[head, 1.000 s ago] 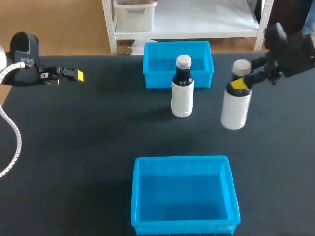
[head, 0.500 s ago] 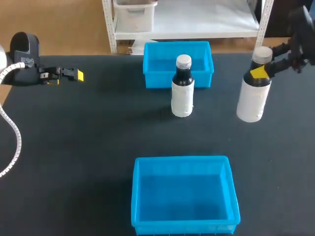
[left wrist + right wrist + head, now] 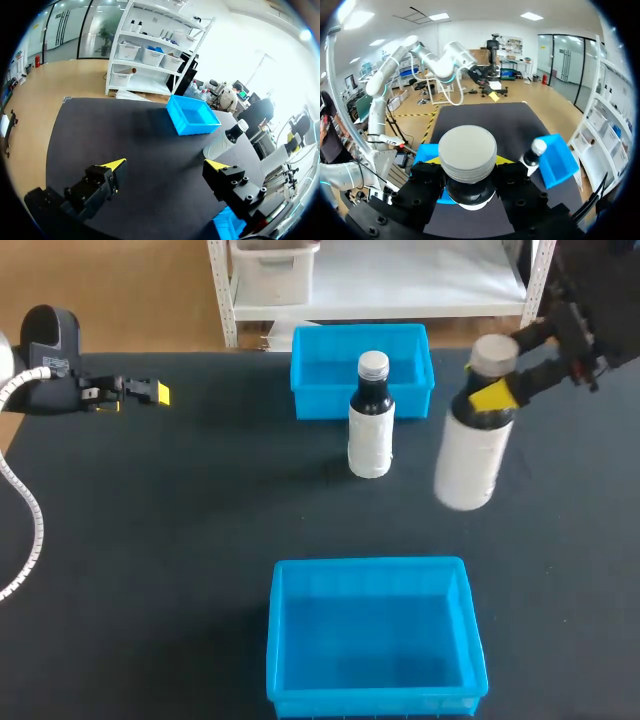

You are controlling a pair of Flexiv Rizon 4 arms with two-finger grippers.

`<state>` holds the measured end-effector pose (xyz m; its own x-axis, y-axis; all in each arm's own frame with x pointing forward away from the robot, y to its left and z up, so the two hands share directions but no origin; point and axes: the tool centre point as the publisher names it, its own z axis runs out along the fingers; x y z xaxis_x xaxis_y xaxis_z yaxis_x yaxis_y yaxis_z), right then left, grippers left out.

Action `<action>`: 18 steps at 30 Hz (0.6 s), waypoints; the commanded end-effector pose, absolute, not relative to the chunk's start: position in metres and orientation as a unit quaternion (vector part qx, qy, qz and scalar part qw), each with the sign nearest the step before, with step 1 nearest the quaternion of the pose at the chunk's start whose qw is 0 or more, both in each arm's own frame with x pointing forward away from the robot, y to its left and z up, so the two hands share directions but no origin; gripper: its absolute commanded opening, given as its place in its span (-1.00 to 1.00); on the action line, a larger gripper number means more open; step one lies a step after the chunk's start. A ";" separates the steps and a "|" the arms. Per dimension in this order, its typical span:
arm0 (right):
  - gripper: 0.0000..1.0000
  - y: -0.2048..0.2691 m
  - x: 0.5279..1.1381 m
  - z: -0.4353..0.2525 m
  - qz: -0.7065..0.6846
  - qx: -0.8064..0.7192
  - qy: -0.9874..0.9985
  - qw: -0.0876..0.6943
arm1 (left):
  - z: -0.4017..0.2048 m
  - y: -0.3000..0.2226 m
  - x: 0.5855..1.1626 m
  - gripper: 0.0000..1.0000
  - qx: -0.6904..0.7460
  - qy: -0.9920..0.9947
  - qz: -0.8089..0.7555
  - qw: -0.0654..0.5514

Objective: Pick up the bottle, and place it in the far bin if it is heavy, or in the near bin if it is light.

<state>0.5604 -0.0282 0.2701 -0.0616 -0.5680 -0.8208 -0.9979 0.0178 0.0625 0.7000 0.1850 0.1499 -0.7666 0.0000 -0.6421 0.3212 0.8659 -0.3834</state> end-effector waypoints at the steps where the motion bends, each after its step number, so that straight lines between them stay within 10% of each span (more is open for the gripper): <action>1: -0.17 -0.002 0.548 0.270 0.356 -0.629 0.622 0.303 | 0.150 0.185 0.700 1.00 0.088 0.908 -0.243 0.330; 18: -0.22 0.073 0.482 0.241 0.430 -0.701 0.516 0.239 | 0.150 0.185 0.700 1.00 0.088 0.908 -0.243 0.330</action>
<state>0.4751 0.0637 0.2481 0.0961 -0.5271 -0.8444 -0.9439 -0.3175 0.0908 0.7000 0.1850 0.1499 -0.7666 0.0000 -0.6422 0.3212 0.8659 -0.3834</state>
